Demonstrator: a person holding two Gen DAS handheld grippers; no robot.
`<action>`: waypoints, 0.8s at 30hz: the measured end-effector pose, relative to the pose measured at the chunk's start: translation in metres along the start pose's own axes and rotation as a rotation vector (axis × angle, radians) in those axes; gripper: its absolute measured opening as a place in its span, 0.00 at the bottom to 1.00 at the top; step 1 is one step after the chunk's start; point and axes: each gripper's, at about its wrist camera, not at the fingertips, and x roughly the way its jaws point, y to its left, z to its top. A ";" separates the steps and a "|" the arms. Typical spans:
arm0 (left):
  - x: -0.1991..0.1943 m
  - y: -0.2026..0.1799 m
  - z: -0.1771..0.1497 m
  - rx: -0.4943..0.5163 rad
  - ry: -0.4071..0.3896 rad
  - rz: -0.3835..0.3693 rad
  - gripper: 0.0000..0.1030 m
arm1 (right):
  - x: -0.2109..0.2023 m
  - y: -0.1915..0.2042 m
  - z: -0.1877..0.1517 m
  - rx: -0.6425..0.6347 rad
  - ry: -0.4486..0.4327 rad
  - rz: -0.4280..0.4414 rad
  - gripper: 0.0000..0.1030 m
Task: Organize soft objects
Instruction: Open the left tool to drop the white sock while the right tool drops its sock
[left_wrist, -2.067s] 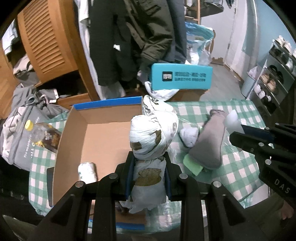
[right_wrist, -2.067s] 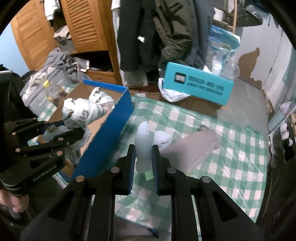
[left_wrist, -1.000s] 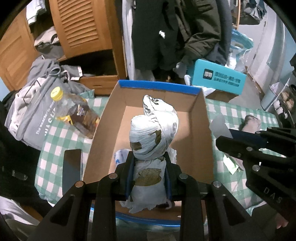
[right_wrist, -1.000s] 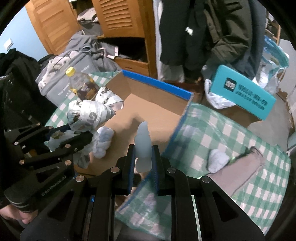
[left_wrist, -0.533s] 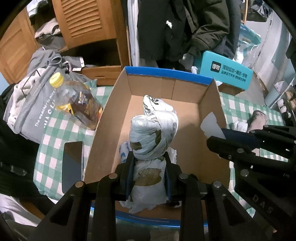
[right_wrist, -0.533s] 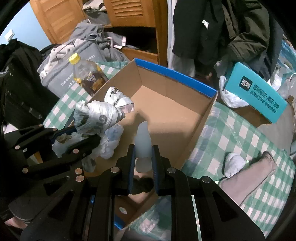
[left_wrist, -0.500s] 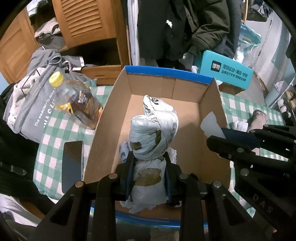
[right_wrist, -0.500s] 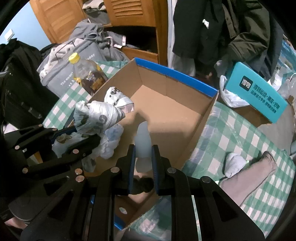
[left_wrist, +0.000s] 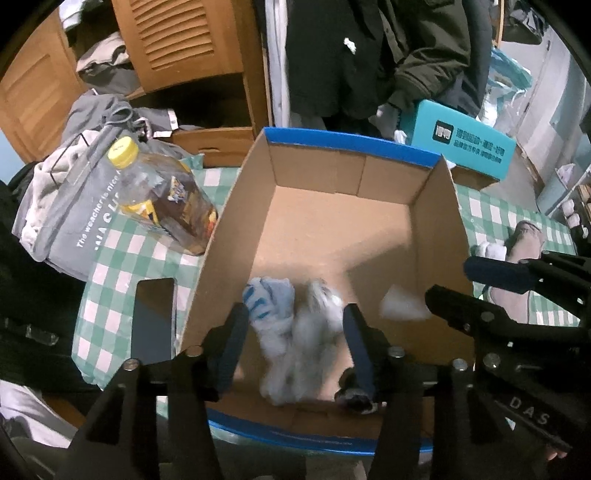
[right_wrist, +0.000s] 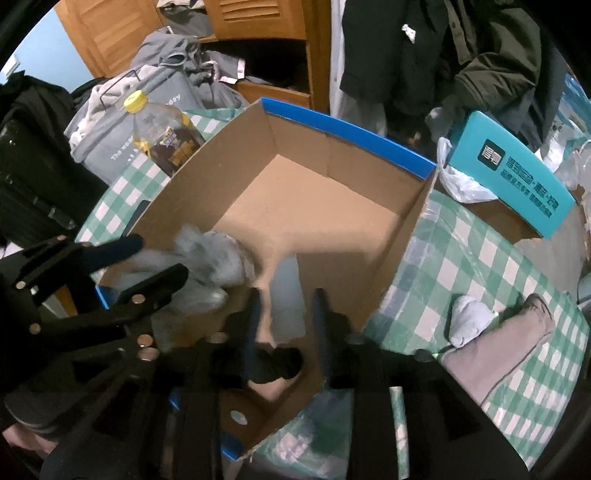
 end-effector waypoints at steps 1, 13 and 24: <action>-0.001 0.001 0.000 -0.003 -0.003 -0.001 0.55 | -0.001 -0.001 0.000 0.003 -0.005 -0.002 0.45; -0.005 -0.006 0.001 0.010 -0.008 0.002 0.56 | -0.013 -0.017 -0.006 0.042 -0.026 -0.037 0.60; -0.009 -0.026 0.001 0.044 -0.015 -0.010 0.56 | -0.020 -0.030 -0.017 0.054 -0.032 -0.074 0.67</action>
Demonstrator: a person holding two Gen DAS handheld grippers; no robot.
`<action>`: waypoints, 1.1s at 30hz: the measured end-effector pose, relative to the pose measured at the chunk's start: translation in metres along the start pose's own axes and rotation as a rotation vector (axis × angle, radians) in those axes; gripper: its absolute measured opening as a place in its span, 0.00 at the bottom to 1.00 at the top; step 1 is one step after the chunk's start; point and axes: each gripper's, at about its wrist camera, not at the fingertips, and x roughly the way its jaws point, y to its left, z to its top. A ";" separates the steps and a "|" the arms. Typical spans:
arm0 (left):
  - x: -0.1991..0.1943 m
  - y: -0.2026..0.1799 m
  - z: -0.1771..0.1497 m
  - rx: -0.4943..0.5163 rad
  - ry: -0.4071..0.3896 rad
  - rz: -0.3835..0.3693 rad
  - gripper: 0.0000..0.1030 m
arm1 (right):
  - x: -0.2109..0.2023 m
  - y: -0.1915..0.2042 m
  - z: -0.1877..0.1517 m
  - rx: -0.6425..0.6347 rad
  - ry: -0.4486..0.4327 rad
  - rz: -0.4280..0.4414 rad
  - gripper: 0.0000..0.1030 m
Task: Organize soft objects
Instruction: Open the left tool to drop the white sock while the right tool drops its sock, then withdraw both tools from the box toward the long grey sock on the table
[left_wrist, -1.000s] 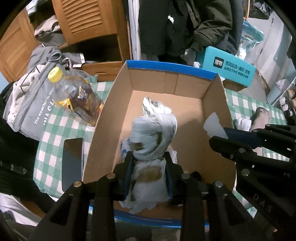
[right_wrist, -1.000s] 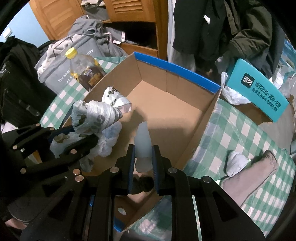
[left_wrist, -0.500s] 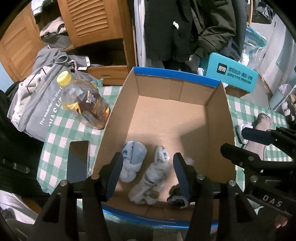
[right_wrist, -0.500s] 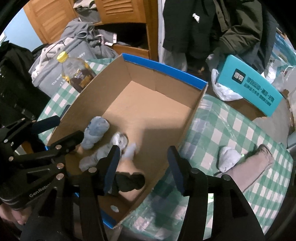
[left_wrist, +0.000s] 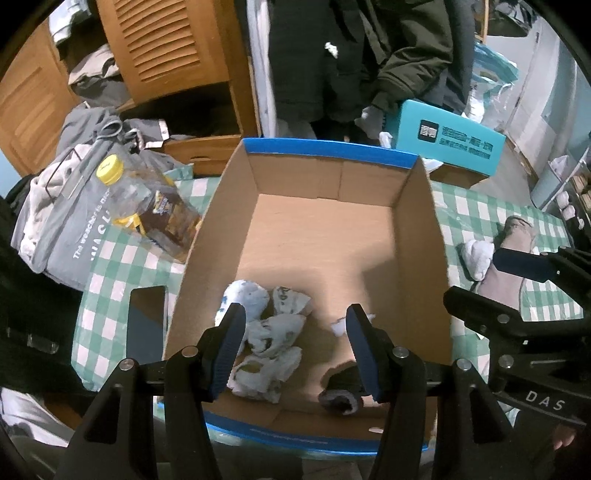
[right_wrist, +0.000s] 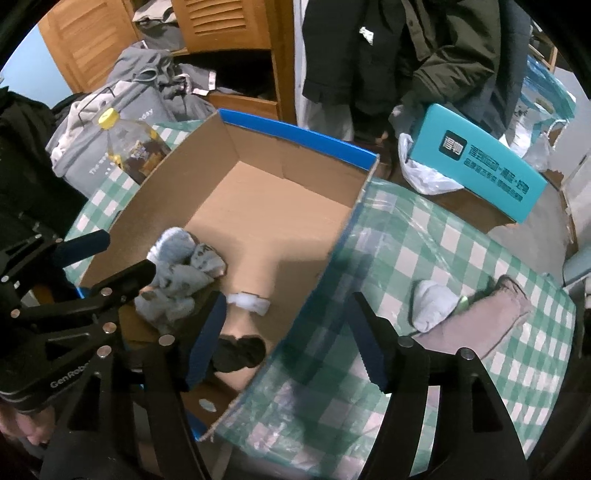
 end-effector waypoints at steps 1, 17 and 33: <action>-0.001 -0.003 0.000 0.005 -0.002 -0.001 0.56 | 0.000 -0.003 -0.001 0.005 0.001 -0.001 0.67; -0.007 -0.041 0.003 0.075 -0.020 -0.009 0.62 | -0.016 -0.051 -0.024 0.091 -0.010 -0.055 0.69; -0.015 -0.094 0.010 0.164 -0.032 -0.041 0.67 | -0.034 -0.110 -0.052 0.225 -0.007 -0.105 0.70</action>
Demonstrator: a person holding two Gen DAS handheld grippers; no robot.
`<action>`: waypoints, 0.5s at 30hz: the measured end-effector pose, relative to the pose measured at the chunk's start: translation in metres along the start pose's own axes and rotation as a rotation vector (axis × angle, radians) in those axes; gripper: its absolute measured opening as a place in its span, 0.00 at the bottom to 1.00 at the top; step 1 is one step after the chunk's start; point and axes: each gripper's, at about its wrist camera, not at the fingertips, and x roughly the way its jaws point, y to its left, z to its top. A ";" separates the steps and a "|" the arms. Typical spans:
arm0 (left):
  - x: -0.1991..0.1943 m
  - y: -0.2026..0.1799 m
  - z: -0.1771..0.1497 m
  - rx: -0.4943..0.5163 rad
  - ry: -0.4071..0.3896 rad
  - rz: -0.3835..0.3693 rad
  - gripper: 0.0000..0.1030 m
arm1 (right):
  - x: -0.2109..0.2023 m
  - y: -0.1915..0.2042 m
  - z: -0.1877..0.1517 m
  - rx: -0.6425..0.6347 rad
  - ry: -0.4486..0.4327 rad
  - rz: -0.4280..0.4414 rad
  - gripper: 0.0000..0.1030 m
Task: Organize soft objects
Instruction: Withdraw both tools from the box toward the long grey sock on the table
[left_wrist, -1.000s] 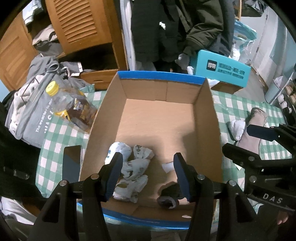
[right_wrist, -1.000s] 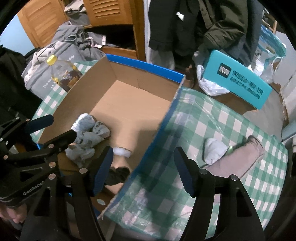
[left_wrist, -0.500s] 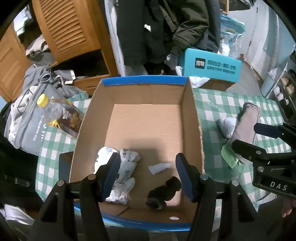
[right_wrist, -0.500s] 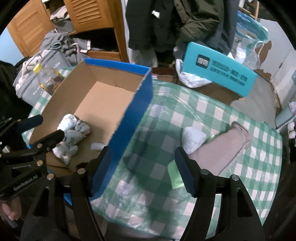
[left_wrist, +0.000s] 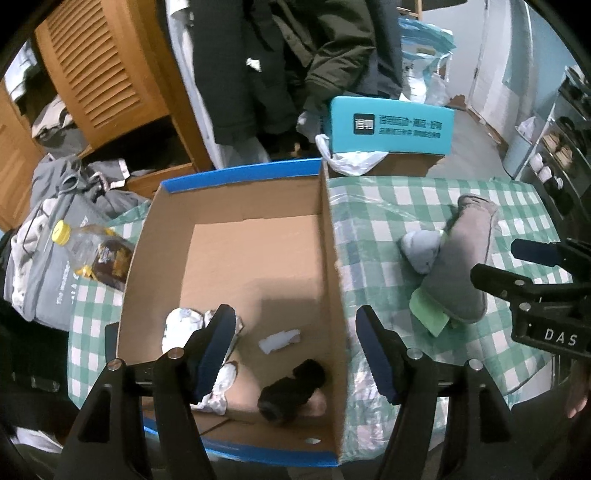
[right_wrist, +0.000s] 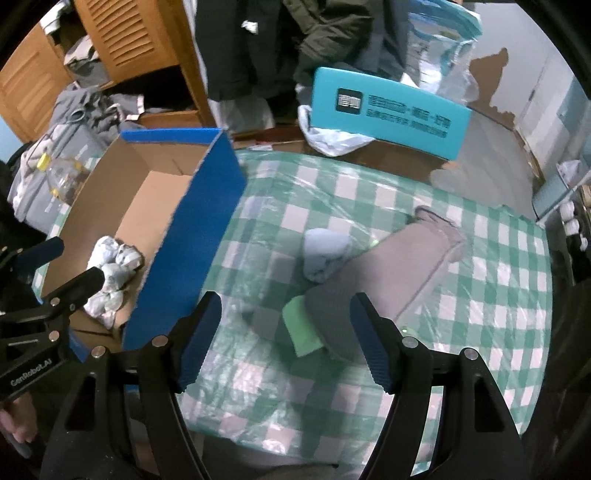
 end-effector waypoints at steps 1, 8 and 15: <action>0.000 -0.005 0.003 0.006 0.001 -0.004 0.67 | -0.001 -0.004 0.000 0.007 -0.002 -0.003 0.70; 0.006 -0.030 0.017 0.045 0.017 -0.024 0.72 | -0.006 -0.034 0.000 0.060 0.003 -0.038 0.70; 0.017 -0.052 0.034 0.084 0.053 -0.046 0.73 | -0.002 -0.068 0.001 0.121 0.035 -0.076 0.70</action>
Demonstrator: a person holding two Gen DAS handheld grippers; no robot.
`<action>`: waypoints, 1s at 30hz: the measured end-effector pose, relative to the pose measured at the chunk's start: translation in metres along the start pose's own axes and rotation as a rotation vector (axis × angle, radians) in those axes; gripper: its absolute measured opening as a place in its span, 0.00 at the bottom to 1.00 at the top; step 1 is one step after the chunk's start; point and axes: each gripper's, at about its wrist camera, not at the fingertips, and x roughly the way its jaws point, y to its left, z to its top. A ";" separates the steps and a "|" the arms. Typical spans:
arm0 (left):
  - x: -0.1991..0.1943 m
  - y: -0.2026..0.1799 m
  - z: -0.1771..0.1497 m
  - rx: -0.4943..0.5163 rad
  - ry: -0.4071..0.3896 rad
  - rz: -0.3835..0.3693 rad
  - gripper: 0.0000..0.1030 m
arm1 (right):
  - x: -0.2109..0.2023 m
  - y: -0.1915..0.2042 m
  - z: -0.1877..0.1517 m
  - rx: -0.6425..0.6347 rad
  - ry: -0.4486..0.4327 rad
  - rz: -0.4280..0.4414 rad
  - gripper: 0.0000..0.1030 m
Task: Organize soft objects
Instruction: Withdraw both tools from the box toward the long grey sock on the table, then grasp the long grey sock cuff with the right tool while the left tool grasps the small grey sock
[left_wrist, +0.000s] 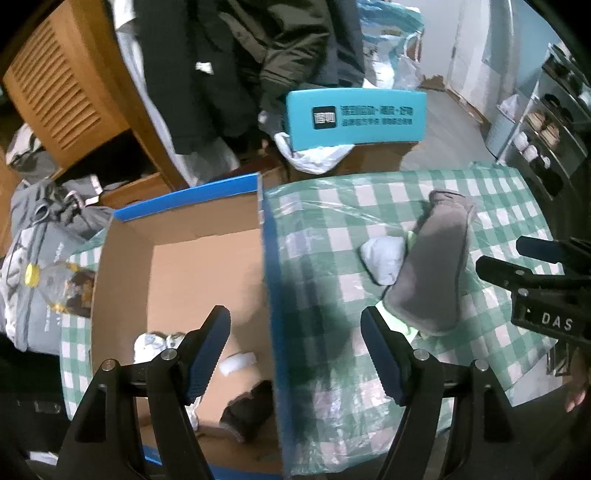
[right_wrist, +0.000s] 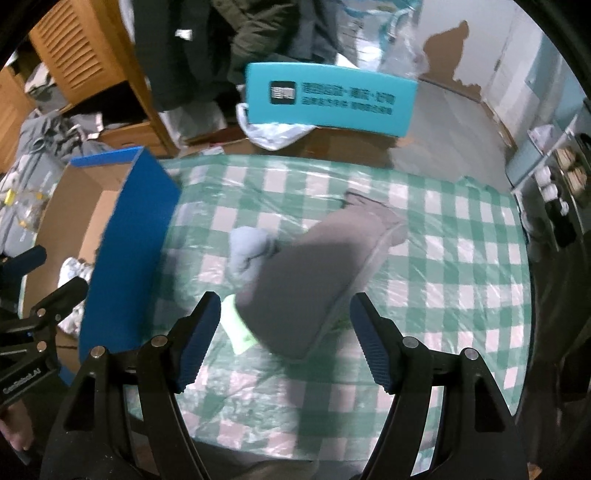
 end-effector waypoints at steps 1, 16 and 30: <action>0.002 -0.003 0.003 0.011 0.005 0.000 0.73 | 0.002 -0.006 0.002 0.015 0.009 -0.005 0.70; 0.037 -0.022 0.044 0.064 0.064 -0.004 0.74 | 0.033 -0.050 0.029 0.185 0.092 0.003 0.70; 0.087 -0.043 0.061 0.064 0.135 -0.022 0.74 | 0.071 -0.057 0.047 0.260 0.131 -0.009 0.71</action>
